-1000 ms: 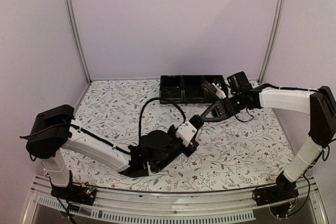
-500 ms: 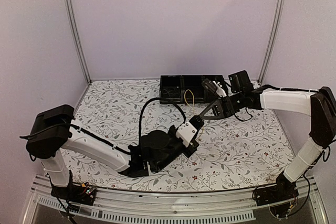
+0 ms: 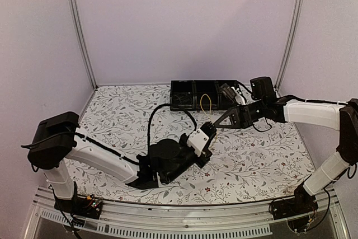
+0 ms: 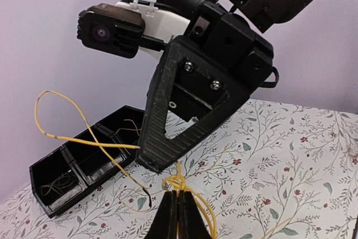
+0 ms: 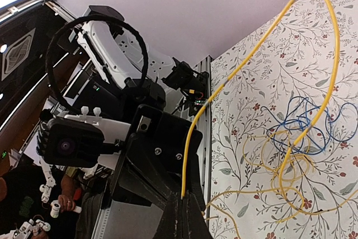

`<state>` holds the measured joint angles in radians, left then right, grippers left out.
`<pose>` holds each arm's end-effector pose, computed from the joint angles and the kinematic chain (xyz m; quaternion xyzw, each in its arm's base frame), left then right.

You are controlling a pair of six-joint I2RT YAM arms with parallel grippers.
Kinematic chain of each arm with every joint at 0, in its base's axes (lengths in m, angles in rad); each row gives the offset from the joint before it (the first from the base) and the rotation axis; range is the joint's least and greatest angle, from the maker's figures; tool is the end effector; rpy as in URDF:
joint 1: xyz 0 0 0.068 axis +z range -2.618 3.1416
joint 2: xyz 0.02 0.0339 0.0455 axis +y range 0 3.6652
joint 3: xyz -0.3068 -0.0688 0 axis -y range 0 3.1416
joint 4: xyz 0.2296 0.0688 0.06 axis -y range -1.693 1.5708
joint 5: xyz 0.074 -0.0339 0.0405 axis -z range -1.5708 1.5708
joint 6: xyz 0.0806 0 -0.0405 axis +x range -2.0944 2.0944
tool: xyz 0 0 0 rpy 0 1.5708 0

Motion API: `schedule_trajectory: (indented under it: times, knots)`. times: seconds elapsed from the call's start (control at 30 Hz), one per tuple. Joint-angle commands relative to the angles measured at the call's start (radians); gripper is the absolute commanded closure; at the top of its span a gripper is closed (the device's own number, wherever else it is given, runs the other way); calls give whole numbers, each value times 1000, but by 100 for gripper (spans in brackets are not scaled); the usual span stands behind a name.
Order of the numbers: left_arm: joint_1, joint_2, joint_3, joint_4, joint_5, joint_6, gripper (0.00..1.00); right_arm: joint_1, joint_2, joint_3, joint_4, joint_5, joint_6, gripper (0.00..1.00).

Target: Untangle the cables

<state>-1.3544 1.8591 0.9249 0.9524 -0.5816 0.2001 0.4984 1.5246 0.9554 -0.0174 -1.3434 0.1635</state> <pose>0.1363 -0.4137 0.2613 0.3249 0.6220 -0.2046 0.6824 0.2333 0.2164 0.2957 -0.4049 0.6312 0.6389 0.1715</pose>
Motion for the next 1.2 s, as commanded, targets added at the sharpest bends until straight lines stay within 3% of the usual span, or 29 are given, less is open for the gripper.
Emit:
schedule_trajectory:
  times: [0.0, 1.17]
  knots:
    - [17, 23, 23, 21, 9, -16, 100, 8, -25, -12, 47, 10, 12, 100]
    - [17, 35, 64, 37, -35, -24, 99, 30, -8, -23, -26, 117, -82, 100]
